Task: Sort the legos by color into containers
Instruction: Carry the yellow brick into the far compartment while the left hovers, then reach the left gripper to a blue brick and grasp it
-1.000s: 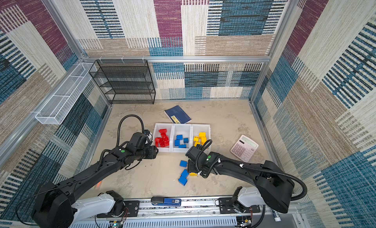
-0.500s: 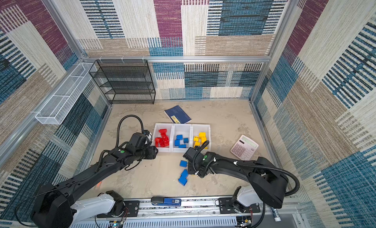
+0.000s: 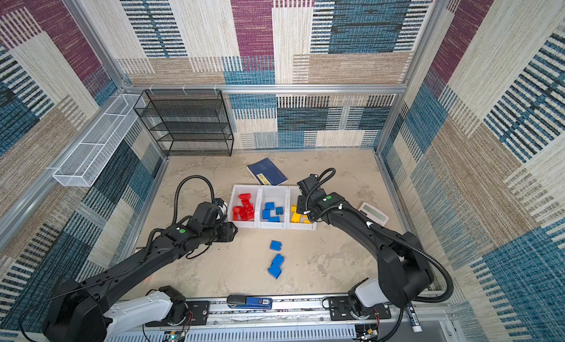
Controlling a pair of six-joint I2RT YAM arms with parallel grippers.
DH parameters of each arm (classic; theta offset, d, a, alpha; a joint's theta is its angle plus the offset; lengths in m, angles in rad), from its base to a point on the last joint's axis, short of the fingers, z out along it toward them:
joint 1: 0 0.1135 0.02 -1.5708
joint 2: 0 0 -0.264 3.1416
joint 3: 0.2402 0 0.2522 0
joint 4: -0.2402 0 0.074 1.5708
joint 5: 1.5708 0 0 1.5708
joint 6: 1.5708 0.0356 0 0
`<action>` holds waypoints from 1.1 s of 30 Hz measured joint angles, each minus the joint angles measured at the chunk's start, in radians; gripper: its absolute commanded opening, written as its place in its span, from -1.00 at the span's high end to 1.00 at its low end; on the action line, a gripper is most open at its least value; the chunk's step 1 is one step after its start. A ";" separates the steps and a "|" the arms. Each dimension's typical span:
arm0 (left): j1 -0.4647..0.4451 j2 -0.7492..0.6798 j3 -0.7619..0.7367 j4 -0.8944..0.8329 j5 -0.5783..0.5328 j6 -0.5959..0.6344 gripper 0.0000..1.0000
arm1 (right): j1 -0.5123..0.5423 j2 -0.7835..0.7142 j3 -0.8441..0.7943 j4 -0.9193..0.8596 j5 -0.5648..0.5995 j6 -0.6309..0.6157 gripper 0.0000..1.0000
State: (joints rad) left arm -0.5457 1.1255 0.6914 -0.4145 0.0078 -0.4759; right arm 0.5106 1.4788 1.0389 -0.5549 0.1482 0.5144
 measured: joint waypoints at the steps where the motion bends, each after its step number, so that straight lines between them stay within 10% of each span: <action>1: 0.000 -0.002 -0.002 -0.001 0.002 0.000 -0.17 | -0.001 0.014 0.004 0.010 -0.009 -0.012 0.22; 8: -0.002 0.002 -0.009 -0.001 0.030 -0.015 -0.17 | -0.008 0.035 0.008 0.040 -0.006 -0.048 -0.50; 33: -0.165 0.149 0.072 0.000 0.043 -0.021 -0.17 | -0.007 -0.120 -0.113 0.031 0.019 -0.016 -0.58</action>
State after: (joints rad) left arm -0.7105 1.2747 0.7635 -0.4149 0.0509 -0.4973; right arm 0.5034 1.3586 0.9257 -0.5243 0.1669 0.4988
